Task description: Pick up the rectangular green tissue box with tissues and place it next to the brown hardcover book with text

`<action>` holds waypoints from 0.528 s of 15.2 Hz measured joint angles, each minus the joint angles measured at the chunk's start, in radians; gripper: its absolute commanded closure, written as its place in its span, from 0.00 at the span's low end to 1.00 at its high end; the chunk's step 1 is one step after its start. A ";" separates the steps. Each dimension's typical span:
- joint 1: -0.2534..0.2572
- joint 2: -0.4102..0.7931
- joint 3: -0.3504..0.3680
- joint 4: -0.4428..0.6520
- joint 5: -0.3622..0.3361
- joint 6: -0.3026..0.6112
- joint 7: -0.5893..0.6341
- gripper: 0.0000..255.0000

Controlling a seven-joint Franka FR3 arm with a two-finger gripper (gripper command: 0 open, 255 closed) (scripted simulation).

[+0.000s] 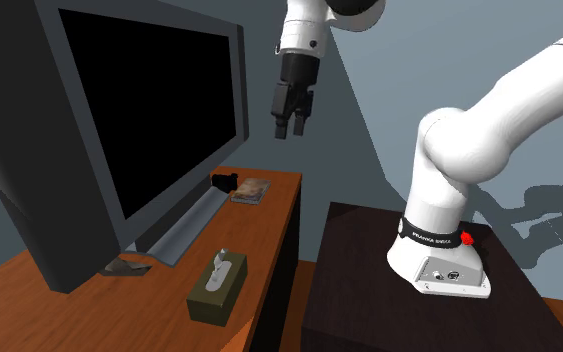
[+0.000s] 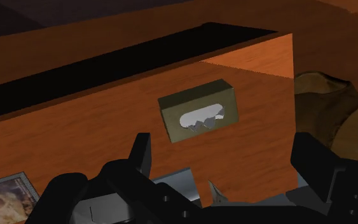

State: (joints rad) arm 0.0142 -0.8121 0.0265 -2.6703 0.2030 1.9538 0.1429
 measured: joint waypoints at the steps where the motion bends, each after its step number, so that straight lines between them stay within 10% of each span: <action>1: 0.002 0.008 0.005 -0.028 0.011 0.044 0.004 0.00; 8: 0.045 0.185 0.052 -0.157 0.123 0.405 0.031 0.00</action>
State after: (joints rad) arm 0.0595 -0.6272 0.0788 -2.8271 0.3257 2.3586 0.1740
